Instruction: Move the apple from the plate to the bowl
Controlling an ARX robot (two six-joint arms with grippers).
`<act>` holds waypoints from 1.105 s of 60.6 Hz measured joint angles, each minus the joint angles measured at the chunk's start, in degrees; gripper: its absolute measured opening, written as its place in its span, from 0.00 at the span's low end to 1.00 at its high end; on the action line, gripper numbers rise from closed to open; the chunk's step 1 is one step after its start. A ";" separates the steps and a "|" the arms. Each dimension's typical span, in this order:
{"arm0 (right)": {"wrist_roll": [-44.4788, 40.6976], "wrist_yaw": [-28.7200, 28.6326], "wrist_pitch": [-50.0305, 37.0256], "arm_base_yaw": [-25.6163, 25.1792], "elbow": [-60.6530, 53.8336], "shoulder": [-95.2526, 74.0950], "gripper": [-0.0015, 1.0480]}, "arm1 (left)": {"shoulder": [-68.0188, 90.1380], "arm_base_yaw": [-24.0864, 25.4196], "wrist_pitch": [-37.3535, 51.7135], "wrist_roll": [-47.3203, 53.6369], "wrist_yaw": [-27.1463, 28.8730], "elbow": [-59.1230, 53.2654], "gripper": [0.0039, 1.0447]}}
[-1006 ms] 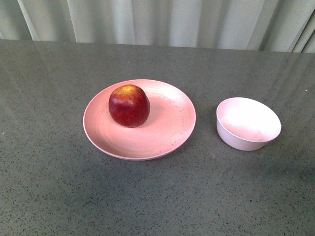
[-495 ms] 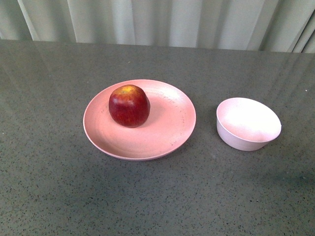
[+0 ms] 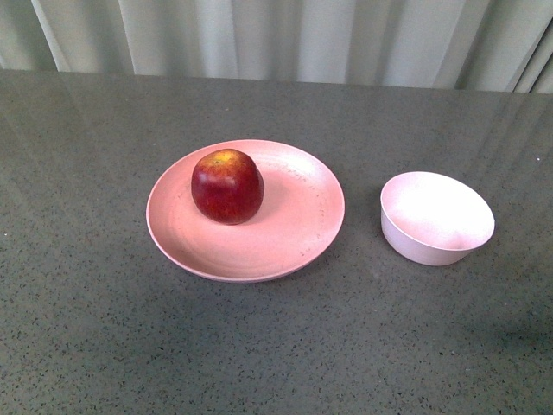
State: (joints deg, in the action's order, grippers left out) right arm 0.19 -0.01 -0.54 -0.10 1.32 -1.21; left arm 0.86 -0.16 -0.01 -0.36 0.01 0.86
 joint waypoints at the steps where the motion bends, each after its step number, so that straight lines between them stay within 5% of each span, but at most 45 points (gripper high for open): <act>1: 0.00 0.02 0.09 0.00 0.00 0.24 0.02 | 0.00 0.00 0.00 0.00 0.00 0.00 0.92; 13: -0.04 0.02 0.44 0.00 0.00 0.79 0.03 | 0.00 0.00 0.00 0.00 0.00 -0.02 0.92; 20: -0.02 0.02 0.44 0.00 0.00 0.87 0.27 | 0.07 0.04 -0.11 0.00 -0.26 0.02 0.92; 25: -0.04 0.02 0.46 0.00 0.00 0.90 0.47 | 12.61 -0.24 -9.97 -4.76 -9.05 5.75 0.92; 37: 0.00 0.02 0.46 0.00 0.00 0.90 0.93 | 50.21 -11.13 16.31 -8.15 -6.99 13.38 0.92; 46: -0.02 0.02 0.46 0.00 0.00 0.90 0.91 | 69.94 -16.55 26.08 -8.09 -5.27 20.94 0.92; 67: -0.02 0.02 0.46 0.00 0.00 0.90 0.91 | 90.12 -20.24 30.88 -6.01 -4.44 31.76 0.92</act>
State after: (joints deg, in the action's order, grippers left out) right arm 0.16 0.01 -0.08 -0.10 1.32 -0.32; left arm 90.98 -20.40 30.87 -6.37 -4.43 32.62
